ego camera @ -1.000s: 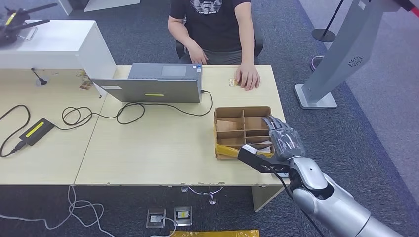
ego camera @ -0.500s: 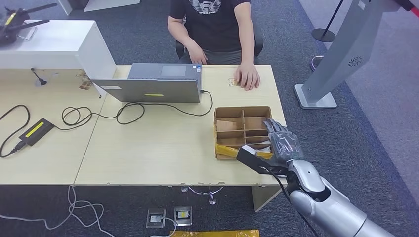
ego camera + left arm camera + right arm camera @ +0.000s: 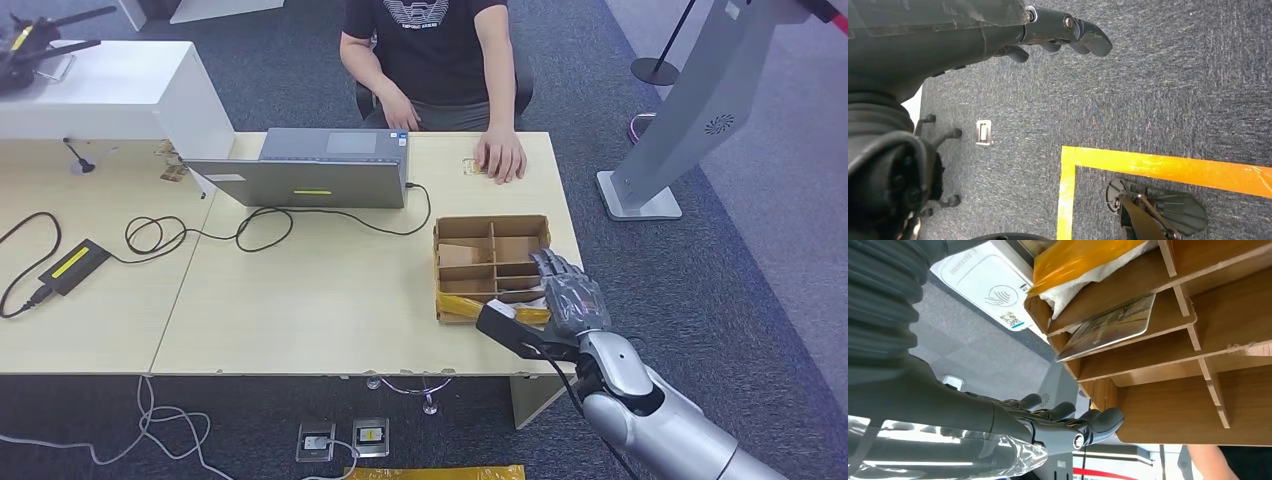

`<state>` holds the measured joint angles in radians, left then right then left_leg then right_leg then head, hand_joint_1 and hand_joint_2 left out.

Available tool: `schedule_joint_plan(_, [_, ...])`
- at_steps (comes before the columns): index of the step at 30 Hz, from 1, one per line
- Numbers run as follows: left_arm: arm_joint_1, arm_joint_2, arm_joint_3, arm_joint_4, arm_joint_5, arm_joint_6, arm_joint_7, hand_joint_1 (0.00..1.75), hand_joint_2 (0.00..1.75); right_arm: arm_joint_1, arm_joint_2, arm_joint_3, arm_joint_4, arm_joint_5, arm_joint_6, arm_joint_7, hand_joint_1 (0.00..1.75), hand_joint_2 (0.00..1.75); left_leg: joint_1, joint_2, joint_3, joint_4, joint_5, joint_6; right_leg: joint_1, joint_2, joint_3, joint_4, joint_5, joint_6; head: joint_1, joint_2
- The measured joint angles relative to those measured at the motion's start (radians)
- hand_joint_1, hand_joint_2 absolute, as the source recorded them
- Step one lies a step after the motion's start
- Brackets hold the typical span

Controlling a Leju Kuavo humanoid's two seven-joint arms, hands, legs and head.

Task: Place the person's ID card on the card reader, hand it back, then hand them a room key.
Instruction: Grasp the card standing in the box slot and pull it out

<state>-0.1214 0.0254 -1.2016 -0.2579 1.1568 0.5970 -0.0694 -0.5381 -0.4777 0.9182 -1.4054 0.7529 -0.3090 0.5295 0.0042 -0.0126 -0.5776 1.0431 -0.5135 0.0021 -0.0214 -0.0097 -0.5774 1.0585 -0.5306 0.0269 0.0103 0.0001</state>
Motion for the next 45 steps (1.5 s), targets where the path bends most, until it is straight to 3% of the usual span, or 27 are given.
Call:
schedule_joint_plan(30, [0.000,0.010,-0.015,-0.008,-0.016,0.000,0.016,0.00,0.00,0.027,-0.003,0.000,-0.009,0.010,-0.007,0.029,0.00,1.75,0.000,0.000,0.000,0.000,0.000,0.000,0.000,0.000,0.000,0.000,0.000,0.000,0.000,0.000])
schedule_joint_plan(45, [0.000,0.013,-0.016,-0.008,-0.020,-0.004,0.017,0.00,0.00,0.023,0.014,0.001,-0.015,0.034,-0.014,-0.006,0.00,1.75,0.000,0.000,0.000,0.000,0.000,0.000,0.000,0.000,0.000,0.000,0.000,0.000,0.000,0.000])
